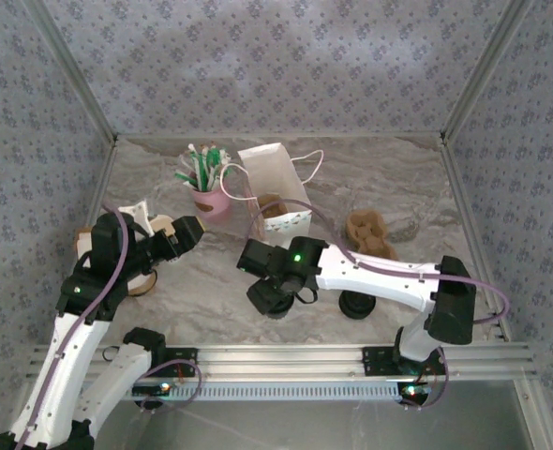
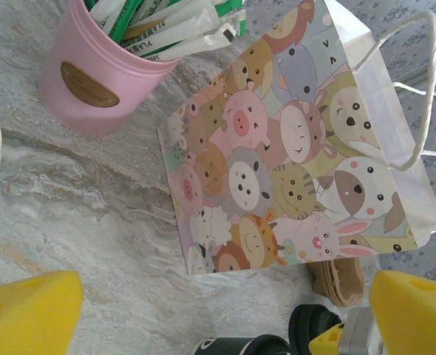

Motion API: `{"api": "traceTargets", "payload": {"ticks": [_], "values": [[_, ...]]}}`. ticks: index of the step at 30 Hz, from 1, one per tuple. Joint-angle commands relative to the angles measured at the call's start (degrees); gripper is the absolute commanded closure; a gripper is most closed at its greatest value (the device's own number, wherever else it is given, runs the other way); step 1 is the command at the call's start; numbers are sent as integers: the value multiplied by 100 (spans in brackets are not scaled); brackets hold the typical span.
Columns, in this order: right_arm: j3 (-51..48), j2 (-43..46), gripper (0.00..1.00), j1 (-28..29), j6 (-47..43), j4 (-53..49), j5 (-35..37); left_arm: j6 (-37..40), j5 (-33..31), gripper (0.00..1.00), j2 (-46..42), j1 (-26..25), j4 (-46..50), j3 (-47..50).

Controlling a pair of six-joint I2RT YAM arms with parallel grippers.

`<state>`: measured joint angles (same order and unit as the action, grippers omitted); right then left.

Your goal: Pack the takeout coffee

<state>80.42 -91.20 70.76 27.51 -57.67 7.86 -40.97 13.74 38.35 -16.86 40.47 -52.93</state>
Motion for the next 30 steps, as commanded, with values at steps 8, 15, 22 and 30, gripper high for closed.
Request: {"api": "traceTargets", "payload": {"ticks": [8,15,22,30], "values": [[482,-500,11,121,-176,-595,-148,160,61,1,-20,-1,8,-121],[567,-532,11,120,-123,-772,-111,160,57,0,-19,0,22,-114],[518,-634,14,120,-114,-718,-205,160,67,1,-23,-1,18,-121],[562,-709,17,95,-105,-706,-212,177,68,1,-9,-1,45,-158]]}}
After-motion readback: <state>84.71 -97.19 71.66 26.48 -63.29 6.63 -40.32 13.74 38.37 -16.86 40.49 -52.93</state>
